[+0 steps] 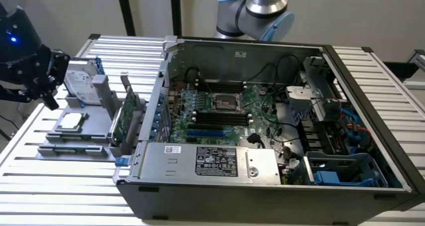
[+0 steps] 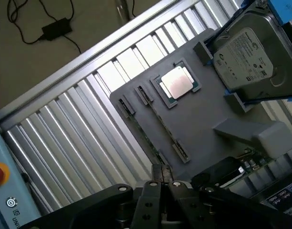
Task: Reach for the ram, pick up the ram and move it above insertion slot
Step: 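Pick up the ram and move it above insertion slot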
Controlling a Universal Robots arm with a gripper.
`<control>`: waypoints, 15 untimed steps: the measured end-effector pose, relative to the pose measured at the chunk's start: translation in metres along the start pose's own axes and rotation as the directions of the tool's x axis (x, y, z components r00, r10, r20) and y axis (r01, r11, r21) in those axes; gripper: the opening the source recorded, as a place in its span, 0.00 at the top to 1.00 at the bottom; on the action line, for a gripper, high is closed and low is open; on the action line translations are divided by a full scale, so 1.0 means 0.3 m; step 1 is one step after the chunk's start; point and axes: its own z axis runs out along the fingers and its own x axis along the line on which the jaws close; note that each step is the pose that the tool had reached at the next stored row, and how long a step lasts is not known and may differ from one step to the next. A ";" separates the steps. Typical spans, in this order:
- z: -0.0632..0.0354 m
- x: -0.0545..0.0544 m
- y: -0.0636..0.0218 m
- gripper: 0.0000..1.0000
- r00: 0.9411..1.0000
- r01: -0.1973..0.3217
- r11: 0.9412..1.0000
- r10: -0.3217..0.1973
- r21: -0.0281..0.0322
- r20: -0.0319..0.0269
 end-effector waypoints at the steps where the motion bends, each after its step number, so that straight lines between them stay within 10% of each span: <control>1: 0.000 0.000 0.000 0.89 1.000 0.018 1.000 -0.018 0.000 -0.001; 8: 0.000 0.000 0.000 0.89 0.989 0.145 0.989 -0.145 0.000 -0.006; 15: 0.000 0.000 0.000 0.89 0.963 0.269 0.963 -0.269 -0.001 -0.010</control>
